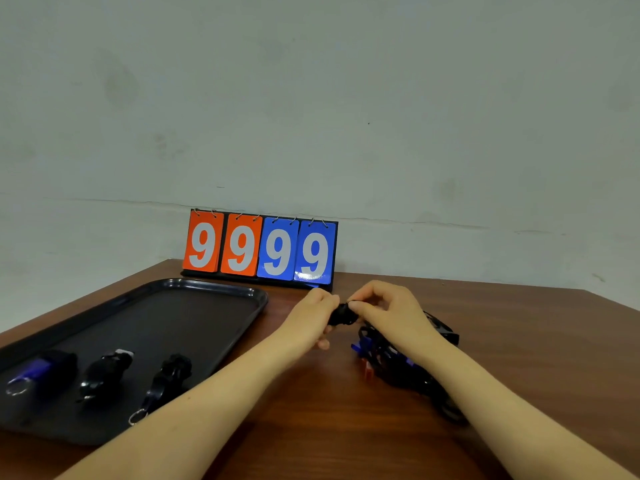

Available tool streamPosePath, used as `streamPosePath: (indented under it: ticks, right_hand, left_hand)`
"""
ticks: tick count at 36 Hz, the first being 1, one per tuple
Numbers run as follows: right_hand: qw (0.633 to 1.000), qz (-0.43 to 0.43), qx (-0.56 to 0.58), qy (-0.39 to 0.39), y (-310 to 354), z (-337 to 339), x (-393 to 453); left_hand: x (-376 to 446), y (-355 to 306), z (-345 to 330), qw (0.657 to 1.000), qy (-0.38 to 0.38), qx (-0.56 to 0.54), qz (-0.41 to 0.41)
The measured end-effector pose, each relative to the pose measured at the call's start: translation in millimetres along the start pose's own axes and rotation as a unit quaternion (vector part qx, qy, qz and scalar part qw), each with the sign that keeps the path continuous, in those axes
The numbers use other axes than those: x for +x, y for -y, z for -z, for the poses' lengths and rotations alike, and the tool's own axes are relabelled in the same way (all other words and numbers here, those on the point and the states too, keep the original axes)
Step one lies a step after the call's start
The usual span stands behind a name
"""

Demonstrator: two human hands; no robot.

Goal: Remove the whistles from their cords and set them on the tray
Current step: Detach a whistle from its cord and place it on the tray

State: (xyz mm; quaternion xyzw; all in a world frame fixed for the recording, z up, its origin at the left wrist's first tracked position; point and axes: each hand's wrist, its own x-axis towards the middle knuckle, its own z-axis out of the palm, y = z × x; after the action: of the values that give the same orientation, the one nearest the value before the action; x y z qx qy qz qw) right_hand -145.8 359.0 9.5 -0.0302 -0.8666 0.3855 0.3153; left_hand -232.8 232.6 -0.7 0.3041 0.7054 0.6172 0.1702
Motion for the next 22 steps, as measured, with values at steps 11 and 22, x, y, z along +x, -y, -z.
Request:
streamPosePath:
  ticks: [11, 22]
  right_hand:
    - [0.958, -0.116, 0.253, 0.073, 4.3, 8.9, 0.6]
    - [0.78, -0.279, 0.552, 0.097, 2.9, 1.3, 1.1]
  left_hand:
    - [-3.8, -0.4, 0.0, 0.985, -0.018, 0.103, -0.134]
    - [-3.7, -3.9, 1.9, 0.986, -0.019, 0.06, -0.153]
